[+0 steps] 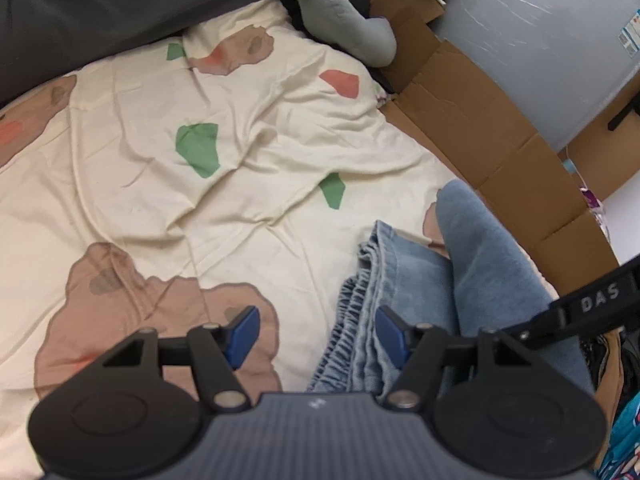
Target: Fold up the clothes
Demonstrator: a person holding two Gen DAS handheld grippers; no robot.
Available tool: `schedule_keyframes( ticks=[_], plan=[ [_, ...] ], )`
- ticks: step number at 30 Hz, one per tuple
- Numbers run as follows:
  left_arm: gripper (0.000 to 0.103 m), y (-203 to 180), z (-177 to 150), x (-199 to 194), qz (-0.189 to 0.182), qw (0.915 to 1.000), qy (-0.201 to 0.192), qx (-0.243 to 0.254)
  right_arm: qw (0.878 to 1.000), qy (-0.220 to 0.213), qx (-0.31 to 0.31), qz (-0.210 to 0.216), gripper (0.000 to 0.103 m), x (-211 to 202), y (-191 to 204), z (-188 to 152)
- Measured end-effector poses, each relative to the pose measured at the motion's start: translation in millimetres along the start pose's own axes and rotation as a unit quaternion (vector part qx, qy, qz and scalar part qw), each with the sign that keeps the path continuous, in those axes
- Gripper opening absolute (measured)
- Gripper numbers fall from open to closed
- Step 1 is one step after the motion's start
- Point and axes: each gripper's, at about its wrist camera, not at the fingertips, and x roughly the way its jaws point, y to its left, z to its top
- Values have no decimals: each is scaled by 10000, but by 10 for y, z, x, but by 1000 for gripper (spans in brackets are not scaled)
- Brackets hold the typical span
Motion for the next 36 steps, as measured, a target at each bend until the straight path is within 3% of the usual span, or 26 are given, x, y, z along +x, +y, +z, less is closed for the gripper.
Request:
schedule_keyframes(
  ticks=[4,12,20,26,32,34,36],
  plan=[
    [66,4,9,-7,-56,9999,-39,-88,9998,120,-150,40,8,77,34,-9],
    [65,5,27,-43,45,9999,-63,85,9986,239,-137,459,32,246,124,-65],
    [59,5,106,-66,-177,9998,-71,-12,9946,93,91,1031,34,-43,40,-205],
    [53,-167,152,10,-711,9973,9,162,9902,-321,453,1282,35,-226,-318,-267],
    [51,-344,148,225,-969,9940,284,420,9892,-766,485,1150,35,-184,-739,-452],
    [40,-380,152,286,-1066,9924,373,493,9880,-829,661,1120,35,-123,-894,-548],
    [36,-413,150,344,-1148,9907,464,573,9871,-906,769,1072,35,-75,-1036,-632]
  ],
)
